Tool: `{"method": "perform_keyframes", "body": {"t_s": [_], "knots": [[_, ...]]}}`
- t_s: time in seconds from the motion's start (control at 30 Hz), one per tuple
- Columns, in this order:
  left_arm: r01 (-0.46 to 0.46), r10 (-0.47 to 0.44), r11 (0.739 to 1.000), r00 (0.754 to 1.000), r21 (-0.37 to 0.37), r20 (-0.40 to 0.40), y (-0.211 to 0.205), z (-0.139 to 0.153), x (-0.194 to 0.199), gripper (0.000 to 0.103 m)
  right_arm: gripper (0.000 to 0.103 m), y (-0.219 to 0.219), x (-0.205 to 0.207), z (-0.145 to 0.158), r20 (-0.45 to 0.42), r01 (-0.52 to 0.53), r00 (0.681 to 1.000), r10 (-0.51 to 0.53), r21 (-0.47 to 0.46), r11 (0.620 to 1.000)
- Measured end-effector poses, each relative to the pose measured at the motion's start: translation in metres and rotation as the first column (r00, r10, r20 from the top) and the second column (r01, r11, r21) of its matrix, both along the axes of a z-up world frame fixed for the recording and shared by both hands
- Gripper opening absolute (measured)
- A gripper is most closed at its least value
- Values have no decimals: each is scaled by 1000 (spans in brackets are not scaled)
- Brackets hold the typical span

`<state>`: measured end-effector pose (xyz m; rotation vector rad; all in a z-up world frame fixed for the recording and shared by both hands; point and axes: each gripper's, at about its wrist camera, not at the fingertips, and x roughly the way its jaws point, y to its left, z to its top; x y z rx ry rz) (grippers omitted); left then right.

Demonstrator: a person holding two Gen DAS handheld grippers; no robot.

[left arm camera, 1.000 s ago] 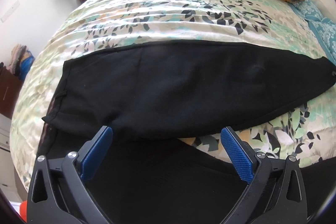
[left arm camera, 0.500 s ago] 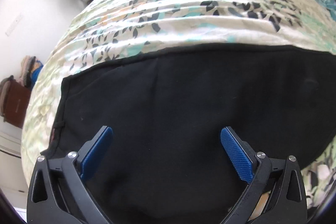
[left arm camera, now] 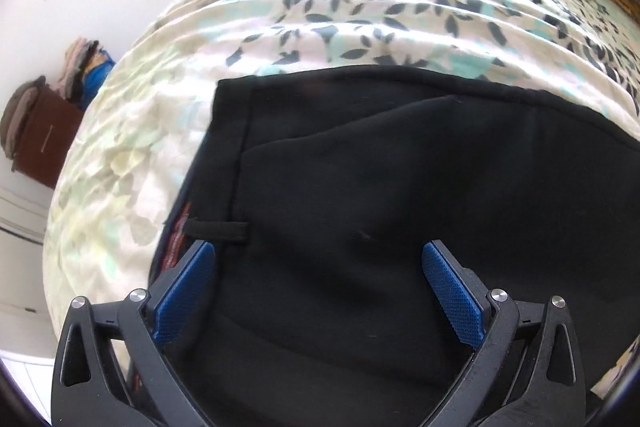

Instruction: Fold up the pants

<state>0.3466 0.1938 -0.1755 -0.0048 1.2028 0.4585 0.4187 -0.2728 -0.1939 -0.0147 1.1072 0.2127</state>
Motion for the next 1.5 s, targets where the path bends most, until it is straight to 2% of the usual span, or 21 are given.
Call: {"method": "perform_keyframes", "body": {"t_s": [0.13, 0.2, 0.23, 0.33, 0.4, 0.57, 0.63, 0.7, 0.77, 0.8, 0.9, 1.0, 1.2, 1.4, 1.5], "knots": [[-88, 89, 995, 996, -47, 13, 39, 6, -17, 103, 98, -45, 2, 7, -38, 118, 992, -120, -65, 991], [-130, 130, 991, 991, -19, 16, 44, 14, -33, 102, 98, -62, -12, 26, -6, 172, 985, -173, -73, 982], [-117, 118, 993, 993, -33, 25, 42, 20, -44, 102, 98, -64, -23, 38, 16, 168, 986, -167, -57, 984], [-26, 32, 992, 999, -124, 43, 13, 33, -87, 102, 98, -49, -74, 68, 69, 107, 992, -103, -50, 993], [49, -44, 986, 998, -161, 33, -17, 34, -116, 102, 98, -31, -118, 77, 71, 63, 996, -60, -32, 998], [151, -159, 955, 987, -253, -9, -96, 16, -181, 102, 98, 18, -230, 62, 28, 5, 1000, -6, 45, 999], [190, -201, 946, 979, -265, -17, -124, 7, -202, 102, 98, 32, -263, 51, 17, 21, 1000, -23, 75, 997], [224, -231, 953, 973, -205, -13, -148, -3, -206, 102, 98, 41, -284, 41, 25, 53, 998, -55, 62, 997], [266, -266, 958, 964, -109, 17, -161, -9, -209, 103, 98, 39, -294, 25, -4, 102, 995, -102, 46, 994], [275, -272, 957, 962, -96, 35, -163, -10, -210, 103, 99, 37, -297, 18, -12, 112, 994, -112, 35, 993], [271, -266, 956, 962, -114, 56, -162, -11, -209, 103, 103, 34, -305, 17, 33, 86, 996, -85, -40, 996], [276, -271, 955, 961, -106, 64, -166, -10, -206, 103, 103, 24, -306, 13, 36, 107, 994, -107, -4, 994], [277, -271, 956, 960, -99, 66, -166, -8, -211, 103, 103, 25, -312, 9, 92, 111, 990, -109, -16, 994], [290, -283, 953, 956, -90, 81, -166, -10, -220, 103, 103, 25, -312, 9, 92, 106, 990, -105, -9, 994], [300, -293, 949, 953, -97, 81, -166, -9, -222, 103, 103, 21, -307, 12, 54, 87, 995, -87, -3, 996]]}}
